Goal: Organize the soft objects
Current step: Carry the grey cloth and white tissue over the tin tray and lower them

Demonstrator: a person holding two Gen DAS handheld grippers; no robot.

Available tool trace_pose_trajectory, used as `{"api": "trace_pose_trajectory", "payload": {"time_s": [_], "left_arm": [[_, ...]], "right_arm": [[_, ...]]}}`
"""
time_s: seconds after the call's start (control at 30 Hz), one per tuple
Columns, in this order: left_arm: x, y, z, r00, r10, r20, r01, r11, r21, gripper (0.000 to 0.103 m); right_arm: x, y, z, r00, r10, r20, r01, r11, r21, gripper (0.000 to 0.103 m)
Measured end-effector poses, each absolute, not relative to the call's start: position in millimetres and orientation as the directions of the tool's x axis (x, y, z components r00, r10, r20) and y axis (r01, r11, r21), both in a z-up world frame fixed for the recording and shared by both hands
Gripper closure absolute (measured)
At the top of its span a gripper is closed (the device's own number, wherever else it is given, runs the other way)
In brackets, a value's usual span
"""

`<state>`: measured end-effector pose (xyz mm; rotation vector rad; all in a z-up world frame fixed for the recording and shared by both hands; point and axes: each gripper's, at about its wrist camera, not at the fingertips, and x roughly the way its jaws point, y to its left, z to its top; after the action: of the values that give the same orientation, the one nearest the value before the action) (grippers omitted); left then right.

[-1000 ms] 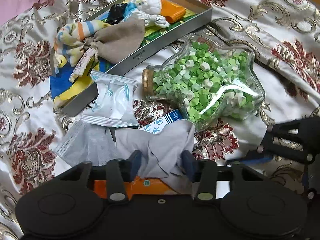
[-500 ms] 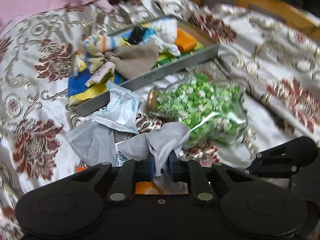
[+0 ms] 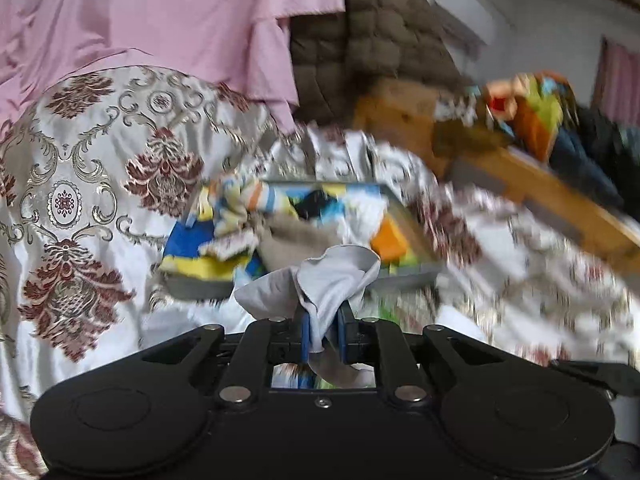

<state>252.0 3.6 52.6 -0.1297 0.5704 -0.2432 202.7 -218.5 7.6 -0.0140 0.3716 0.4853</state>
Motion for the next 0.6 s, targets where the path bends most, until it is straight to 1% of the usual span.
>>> {"api": "trace_pose_trajectory", "payload": {"time_s": [0.17,0.3,0.4,0.6], "left_arm": [[290.3,-12.9,54.9,0.856,-0.232,-0.461,0.133,0.963,-0.236,0.089],[332.7,-33.3,51.7,0.869,-0.222,-0.443,0.12,0.962,-0.247,0.089],[366.0,-46.8,43.3,0.87,-0.213,-0.445,0.092,0.956,-0.279,0.089],[414.6,-64.3,19.1,0.861,-0.192,-0.47,0.016,0.935,-0.353,0.089]], "right_arm": [[258.1,-256.2,17.7,0.872,0.39,-0.297,-0.372,0.921,0.118,0.089],[311.8,-279.6,13.2,0.894,0.347,-0.284,-0.314,0.936,0.158,0.089],[345.1,-291.5,2.7,0.892,0.337,-0.301,-0.284,0.937,0.205,0.089],[378.6,-297.1,-18.9,0.876,0.328,-0.354,-0.249,0.936,0.25,0.089]]}}
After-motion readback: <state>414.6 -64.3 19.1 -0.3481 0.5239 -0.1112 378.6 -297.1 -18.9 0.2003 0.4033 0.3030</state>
